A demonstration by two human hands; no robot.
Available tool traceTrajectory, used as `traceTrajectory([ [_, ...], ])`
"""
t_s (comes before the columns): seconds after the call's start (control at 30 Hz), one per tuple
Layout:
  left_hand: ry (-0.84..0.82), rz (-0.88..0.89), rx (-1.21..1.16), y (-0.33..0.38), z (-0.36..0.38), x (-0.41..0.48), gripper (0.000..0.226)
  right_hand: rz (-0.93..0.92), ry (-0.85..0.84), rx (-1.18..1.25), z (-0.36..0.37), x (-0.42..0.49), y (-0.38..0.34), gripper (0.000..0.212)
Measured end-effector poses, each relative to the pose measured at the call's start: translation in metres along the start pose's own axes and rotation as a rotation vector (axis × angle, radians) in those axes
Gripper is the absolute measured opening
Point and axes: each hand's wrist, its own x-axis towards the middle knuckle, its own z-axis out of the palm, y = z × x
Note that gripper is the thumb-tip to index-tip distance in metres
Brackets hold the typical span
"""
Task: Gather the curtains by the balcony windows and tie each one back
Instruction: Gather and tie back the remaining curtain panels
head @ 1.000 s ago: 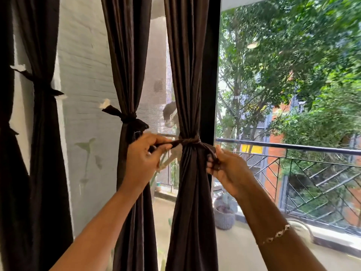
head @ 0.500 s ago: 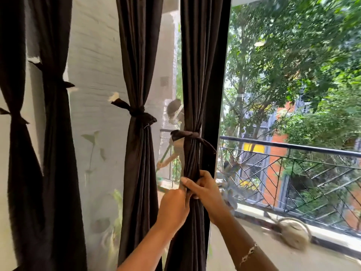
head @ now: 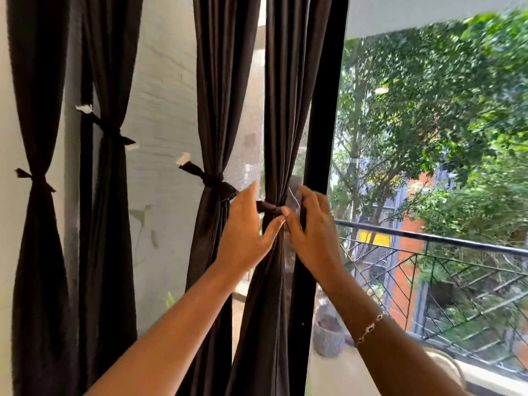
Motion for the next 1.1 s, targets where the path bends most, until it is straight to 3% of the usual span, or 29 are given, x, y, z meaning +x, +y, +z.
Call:
traceTrajectory([
  [0.2,0.017,0.109,-0.036,0.017,-0.015,0.083,0.081,-0.117,0.000,-0.051,-0.014,0.076,-0.028,0.068],
  [0.37,0.038,0.130,-0.206,0.029,-0.028,0.148,0.087,-0.161,0.054,-0.066,-0.029,0.141,-0.051,0.070],
  [0.57,0.115,0.279,-0.406,0.054,-0.055,0.216,0.068,-0.244,0.149,-0.146,-0.054,0.217,-0.088,0.074],
  [0.67,0.115,0.277,-0.452,0.062,-0.064,0.248,0.066,-0.205,0.165,-0.118,-0.062,0.250,-0.109,0.077],
  [0.8,0.113,0.213,-0.519,0.073,-0.072,0.281,0.082,-0.104,0.202,-0.019,-0.071,0.290,-0.137,0.076],
  [0.93,0.092,0.169,-0.700,0.082,-0.074,0.298,0.060,0.031,0.290,0.016,-0.071,0.324,-0.159,0.066],
  [1.1,0.181,0.231,-0.698,0.103,-0.059,0.304,0.049,0.149,0.237,0.091,-0.070,0.355,-0.166,0.056],
])
